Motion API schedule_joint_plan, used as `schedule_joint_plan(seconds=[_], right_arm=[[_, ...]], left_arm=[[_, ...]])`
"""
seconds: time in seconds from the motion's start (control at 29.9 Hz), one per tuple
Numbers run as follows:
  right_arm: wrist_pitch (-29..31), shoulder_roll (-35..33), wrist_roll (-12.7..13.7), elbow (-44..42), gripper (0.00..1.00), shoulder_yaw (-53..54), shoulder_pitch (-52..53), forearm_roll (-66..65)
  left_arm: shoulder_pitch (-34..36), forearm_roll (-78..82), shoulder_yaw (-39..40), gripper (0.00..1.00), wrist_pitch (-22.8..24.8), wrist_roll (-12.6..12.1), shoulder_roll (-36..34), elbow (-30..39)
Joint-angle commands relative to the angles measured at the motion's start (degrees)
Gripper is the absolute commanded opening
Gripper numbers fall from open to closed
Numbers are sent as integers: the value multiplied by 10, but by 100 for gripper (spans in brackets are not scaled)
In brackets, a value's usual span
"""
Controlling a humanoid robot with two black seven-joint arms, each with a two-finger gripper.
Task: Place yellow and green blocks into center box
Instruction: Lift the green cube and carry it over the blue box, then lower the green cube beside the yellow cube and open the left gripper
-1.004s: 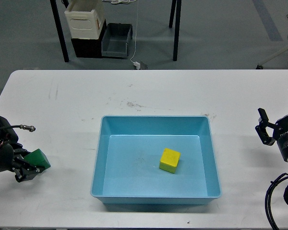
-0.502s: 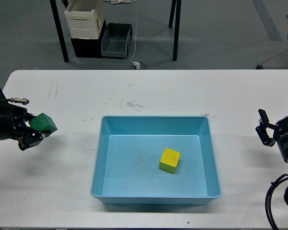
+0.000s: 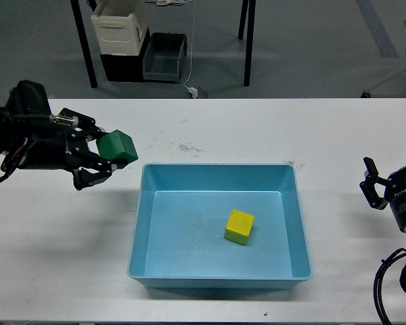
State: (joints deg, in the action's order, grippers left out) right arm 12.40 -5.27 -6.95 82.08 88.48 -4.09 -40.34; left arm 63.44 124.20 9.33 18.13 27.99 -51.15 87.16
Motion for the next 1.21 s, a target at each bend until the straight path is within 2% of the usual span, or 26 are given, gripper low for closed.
schedule_joint_plan(seconds=[0.0, 0.03, 0.2, 0.3, 0.5, 0.7, 0.84, 0.94, 1.1, 1.17], right_arm=[[0, 0, 0, 0, 100, -1, 0, 0], [0, 0, 0, 0, 100, -1, -1, 0], [0, 0, 0, 0, 100, 3, -3, 0], [0, 0, -1, 0, 100, 2, -5, 0], [0, 0, -9, 0, 100, 0, -6, 1], [0, 0, -9, 0, 100, 0, -9, 0], [0, 0, -9, 1, 100, -1, -10, 1], [0, 0, -9, 2, 100, -1, -12, 1], [1, 0, -9, 3, 100, -4, -13, 1], [1, 0, -9, 4, 100, -5, -14, 1]], left_arm=[[27, -53, -2, 26, 86, 0, 84, -5], [34, -68, -3, 26, 99, 0, 103, -7], [36, -75, -9, 26, 99, 0, 179, -16], [43, -72, -41, 27, 99, 0, 207, -23], [56, 8, -122, 29, 99, 0, 234, -73], [52, 8, -134, 34, 99, 0, 265, -113], [49, 8, -143, 49, 99, 0, 280, -119], [49, 8, -157, 66, 99, 0, 283, -128], [50, 8, -153, 82, 99, 0, 297, -138], [50, 8, -150, 86, 99, 0, 297, -139]])
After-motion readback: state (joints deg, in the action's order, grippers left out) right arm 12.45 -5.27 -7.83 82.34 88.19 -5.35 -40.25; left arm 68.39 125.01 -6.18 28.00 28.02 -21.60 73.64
